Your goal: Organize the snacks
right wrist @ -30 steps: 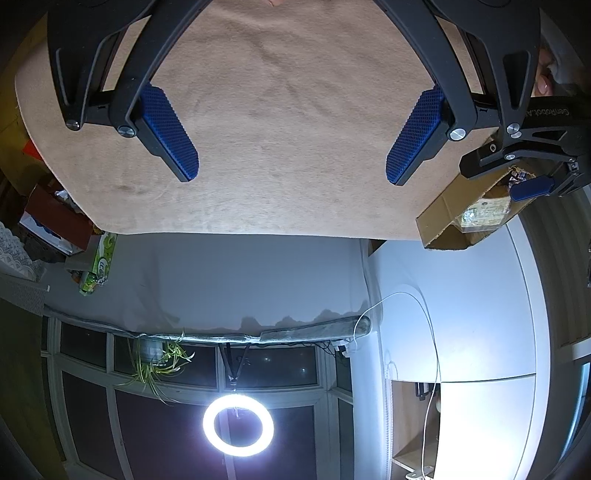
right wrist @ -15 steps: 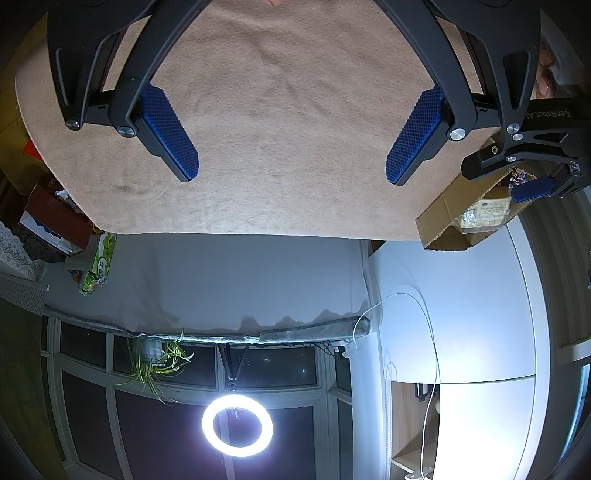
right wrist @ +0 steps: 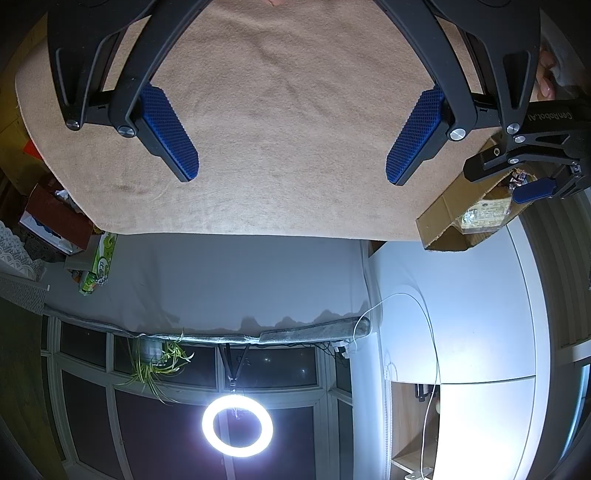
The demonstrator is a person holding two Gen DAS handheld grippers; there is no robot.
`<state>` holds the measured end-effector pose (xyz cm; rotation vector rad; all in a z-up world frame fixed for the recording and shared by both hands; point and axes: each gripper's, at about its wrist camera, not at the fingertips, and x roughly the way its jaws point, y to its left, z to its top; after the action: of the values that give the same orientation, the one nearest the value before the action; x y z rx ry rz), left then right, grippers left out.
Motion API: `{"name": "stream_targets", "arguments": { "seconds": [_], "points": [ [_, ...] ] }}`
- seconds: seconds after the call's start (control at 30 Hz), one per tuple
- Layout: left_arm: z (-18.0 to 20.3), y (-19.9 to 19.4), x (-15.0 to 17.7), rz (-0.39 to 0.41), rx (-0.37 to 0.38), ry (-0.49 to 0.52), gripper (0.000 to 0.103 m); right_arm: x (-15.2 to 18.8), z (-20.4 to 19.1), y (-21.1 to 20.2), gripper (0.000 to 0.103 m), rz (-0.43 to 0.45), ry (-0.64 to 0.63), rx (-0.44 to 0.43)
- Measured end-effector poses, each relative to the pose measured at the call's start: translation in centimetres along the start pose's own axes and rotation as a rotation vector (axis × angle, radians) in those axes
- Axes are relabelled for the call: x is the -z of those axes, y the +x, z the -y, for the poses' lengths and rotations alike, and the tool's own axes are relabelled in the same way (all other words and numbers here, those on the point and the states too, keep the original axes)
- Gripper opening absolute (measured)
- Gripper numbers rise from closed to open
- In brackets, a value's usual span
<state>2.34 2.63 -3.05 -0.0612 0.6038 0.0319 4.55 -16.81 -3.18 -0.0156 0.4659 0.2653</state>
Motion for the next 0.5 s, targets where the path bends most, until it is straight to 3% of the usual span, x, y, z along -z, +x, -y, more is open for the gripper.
{"name": "stream_targets", "arguments": {
  "seconds": [0.5],
  "points": [
    [-0.1, 0.32, -0.01, -0.008, -0.019, 0.004, 0.103, 0.03, -0.01, 0.04, 0.103, -0.001, 0.001, 0.001]
  ]
}}
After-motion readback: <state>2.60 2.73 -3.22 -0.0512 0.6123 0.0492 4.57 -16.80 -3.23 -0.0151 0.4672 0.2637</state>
